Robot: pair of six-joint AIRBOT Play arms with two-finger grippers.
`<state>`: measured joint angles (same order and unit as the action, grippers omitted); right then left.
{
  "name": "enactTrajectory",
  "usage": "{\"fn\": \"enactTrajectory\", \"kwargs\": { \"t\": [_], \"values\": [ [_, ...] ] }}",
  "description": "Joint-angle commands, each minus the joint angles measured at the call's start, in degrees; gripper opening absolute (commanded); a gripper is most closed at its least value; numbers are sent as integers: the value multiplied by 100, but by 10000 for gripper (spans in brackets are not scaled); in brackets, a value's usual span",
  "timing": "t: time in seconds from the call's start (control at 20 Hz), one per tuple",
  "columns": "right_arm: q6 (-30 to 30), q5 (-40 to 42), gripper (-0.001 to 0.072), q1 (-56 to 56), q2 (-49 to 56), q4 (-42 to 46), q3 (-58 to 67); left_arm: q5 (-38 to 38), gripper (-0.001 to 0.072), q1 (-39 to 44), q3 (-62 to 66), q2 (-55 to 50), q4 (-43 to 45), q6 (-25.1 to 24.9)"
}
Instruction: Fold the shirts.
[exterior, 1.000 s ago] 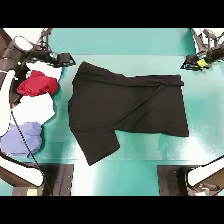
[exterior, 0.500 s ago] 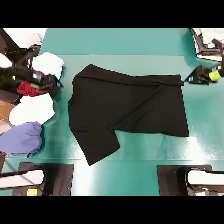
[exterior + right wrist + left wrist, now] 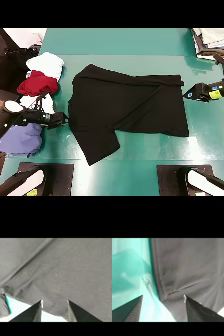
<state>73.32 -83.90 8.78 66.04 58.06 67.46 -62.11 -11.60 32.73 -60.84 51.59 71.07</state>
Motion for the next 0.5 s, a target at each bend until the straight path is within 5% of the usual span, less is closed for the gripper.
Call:
{"fn": "enactTrajectory", "kwargs": {
  "t": [0.0,0.35,0.45],
  "values": [
    [-11,74,357,2,-352,-7,-166,181,604,-4,-455,96,-289,-136],
    [33,79,357,2,-555,-7,-168,358,592,-4,-697,96,-776,-254],
    [81,79,357,2,-555,-9,-168,356,229,-4,-697,96,-874,-426]
  ]
}}
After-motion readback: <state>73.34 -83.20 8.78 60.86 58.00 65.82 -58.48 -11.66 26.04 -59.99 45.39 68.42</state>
